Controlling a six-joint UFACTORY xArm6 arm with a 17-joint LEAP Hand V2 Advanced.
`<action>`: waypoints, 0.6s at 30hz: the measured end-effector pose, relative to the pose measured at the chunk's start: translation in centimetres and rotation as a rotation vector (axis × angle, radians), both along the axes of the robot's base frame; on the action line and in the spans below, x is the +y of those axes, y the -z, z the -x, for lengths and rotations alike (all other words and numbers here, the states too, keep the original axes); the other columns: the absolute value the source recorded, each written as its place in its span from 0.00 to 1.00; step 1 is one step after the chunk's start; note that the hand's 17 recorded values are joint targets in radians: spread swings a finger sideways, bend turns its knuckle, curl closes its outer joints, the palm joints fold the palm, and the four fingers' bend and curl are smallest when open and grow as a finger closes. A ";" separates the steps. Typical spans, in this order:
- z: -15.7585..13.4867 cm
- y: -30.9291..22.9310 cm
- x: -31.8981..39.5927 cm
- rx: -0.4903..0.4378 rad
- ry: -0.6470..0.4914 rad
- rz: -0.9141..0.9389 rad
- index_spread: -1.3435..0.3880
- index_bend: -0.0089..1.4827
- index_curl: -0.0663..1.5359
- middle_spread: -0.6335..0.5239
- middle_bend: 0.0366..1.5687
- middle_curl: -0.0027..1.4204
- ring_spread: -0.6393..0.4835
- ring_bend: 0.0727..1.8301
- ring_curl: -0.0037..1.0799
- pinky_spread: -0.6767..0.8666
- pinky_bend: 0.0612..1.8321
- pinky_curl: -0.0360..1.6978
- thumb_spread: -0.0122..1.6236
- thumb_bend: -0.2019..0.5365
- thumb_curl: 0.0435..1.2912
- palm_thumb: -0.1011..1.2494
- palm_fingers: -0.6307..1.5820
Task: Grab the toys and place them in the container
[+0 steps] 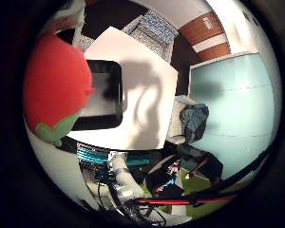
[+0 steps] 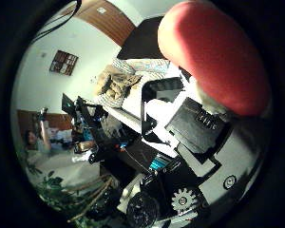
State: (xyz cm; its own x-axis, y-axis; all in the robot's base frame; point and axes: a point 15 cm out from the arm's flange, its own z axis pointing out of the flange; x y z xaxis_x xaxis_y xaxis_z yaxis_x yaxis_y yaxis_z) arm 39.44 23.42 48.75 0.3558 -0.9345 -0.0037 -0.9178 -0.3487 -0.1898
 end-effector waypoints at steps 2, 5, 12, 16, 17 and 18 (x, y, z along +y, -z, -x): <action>-0.4 0.0 0.2 -0.012 -0.001 -0.006 0.57 0.52 0.73 0.39 0.73 0.62 0.35 0.68 0.75 0.27 0.56 0.67 0.57 0.24 0.58 0.75 0.77; -1.0 0.8 0.3 -0.004 -0.002 0.008 0.55 0.35 0.69 0.37 0.65 0.57 0.32 0.64 0.67 0.19 0.51 0.59 0.57 0.22 0.53 0.68 0.71; -0.9 6.3 -0.9 0.117 -0.006 0.095 0.49 0.14 0.52 0.35 0.44 0.46 0.35 0.49 0.52 0.26 0.35 0.50 0.71 0.24 0.38 0.59 0.40; -0.6 7.6 -1.5 0.148 -0.032 0.118 0.47 0.14 0.43 0.44 0.26 0.36 0.50 0.38 0.42 0.47 0.34 0.48 0.72 0.25 0.34 0.62 0.34; -0.5 7.7 -1.7 0.156 -0.040 0.123 0.47 0.14 0.41 0.46 0.23 0.34 0.53 0.35 0.39 0.52 0.33 0.46 0.72 0.25 0.34 0.62 0.33; -0.2 7.9 -2.0 0.170 -0.039 0.131 0.47 0.14 0.39 0.48 0.20 0.32 0.57 0.33 0.37 0.57 0.32 0.45 0.72 0.25 0.33 0.63 0.32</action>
State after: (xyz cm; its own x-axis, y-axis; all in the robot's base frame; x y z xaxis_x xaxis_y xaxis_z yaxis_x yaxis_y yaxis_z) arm 39.64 21.43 40.88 0.3959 -0.9167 0.0536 -0.9183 -0.3956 0.0159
